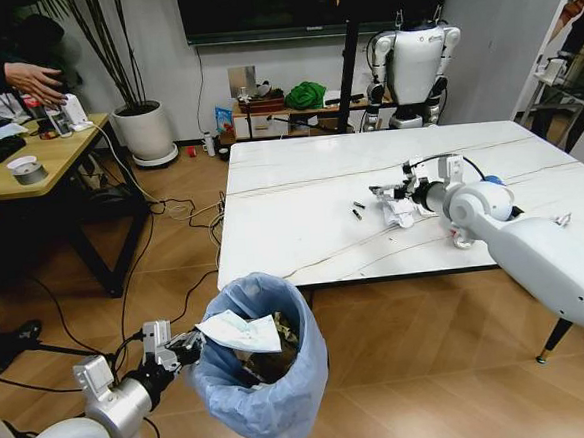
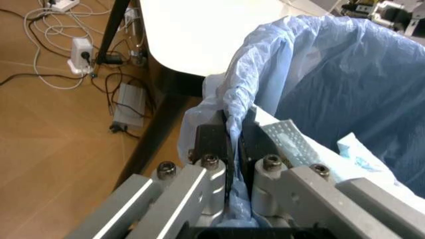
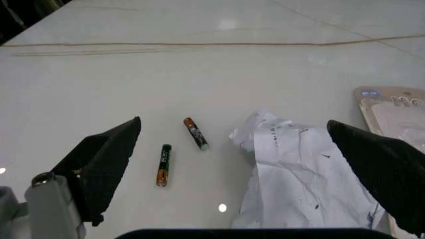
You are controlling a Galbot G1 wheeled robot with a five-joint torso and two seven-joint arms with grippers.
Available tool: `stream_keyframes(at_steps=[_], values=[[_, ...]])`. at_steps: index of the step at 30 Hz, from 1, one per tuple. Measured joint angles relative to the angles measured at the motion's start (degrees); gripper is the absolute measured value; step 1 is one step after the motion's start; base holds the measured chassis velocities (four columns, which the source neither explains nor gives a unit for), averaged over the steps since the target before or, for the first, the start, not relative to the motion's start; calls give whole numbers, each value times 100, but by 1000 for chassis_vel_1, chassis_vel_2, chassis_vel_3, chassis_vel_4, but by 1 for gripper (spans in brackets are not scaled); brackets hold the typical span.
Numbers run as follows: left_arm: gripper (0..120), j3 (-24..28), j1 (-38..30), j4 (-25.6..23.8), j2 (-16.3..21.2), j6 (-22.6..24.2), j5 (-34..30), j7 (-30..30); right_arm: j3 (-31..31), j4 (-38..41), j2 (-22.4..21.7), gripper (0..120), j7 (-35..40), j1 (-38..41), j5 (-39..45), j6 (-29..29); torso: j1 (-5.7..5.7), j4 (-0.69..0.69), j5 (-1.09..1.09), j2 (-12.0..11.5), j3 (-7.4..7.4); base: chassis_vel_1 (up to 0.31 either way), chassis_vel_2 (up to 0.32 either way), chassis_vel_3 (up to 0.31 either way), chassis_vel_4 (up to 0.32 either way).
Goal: Pick up the trash bin and place the trash from the table into it.
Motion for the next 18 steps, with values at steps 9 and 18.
stream_keyframes(at_steps=[9, 18], values=[[0, -29, 35, -3, -3, -4, 2, 2, 29, -486, 117, 100, -76, -32, -289, 42, 0, -1, 0, 0, 0, 0, 0, 0, 0], [0, -9, 41, -4, -34, -7, 19, 10, 114, -724, 131, 100, -83, -55, -356, 64, 0, -1, 0, 0, -1, 0, 0, 0, 0]])
